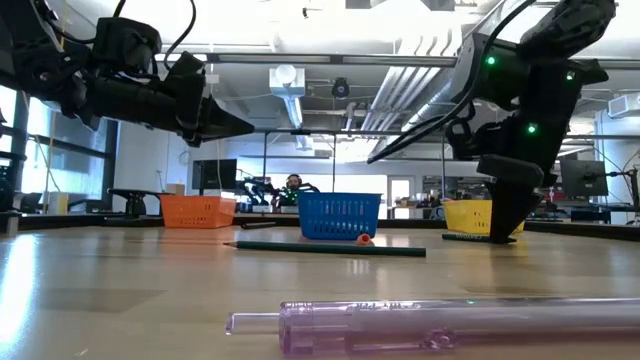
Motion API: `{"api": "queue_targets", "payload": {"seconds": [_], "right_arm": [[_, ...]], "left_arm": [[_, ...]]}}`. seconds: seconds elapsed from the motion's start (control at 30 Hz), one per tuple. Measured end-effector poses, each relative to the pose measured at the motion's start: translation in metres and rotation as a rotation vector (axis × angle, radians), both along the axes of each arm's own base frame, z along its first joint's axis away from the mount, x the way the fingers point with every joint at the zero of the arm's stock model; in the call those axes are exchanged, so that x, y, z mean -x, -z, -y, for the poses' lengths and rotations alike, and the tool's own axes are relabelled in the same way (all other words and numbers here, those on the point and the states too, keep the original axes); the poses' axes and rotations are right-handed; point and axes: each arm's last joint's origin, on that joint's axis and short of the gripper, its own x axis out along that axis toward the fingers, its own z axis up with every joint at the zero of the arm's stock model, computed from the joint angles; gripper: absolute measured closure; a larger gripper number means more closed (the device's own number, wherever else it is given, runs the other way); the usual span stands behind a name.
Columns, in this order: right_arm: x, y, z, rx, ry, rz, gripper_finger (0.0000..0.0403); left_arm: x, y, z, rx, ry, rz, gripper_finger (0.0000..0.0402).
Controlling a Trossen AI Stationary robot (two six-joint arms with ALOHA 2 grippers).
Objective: Sort crayons/erasers/pens/pencils in bins
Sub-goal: Put the dark green crayon into the orange bin
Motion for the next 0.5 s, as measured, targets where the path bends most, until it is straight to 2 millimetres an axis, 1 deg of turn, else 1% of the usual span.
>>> {"api": "queue_targets", "payload": {"seconds": [0.33, 0.5], "right_arm": [[-0.0006, 0.0001, 0.0023, -0.045, -0.034, 0.002, 0.0372], [0.0003, -0.0079, 0.0027, -0.042, -0.075, 0.03, 0.0394]], "left_arm": [[0.0001, -0.0002, -0.0005, 0.038, -0.013, 0.02, 0.0401], [0.0002, -0.0004, -0.0012, 0.059, -0.021, 0.031, 0.0401]]}}
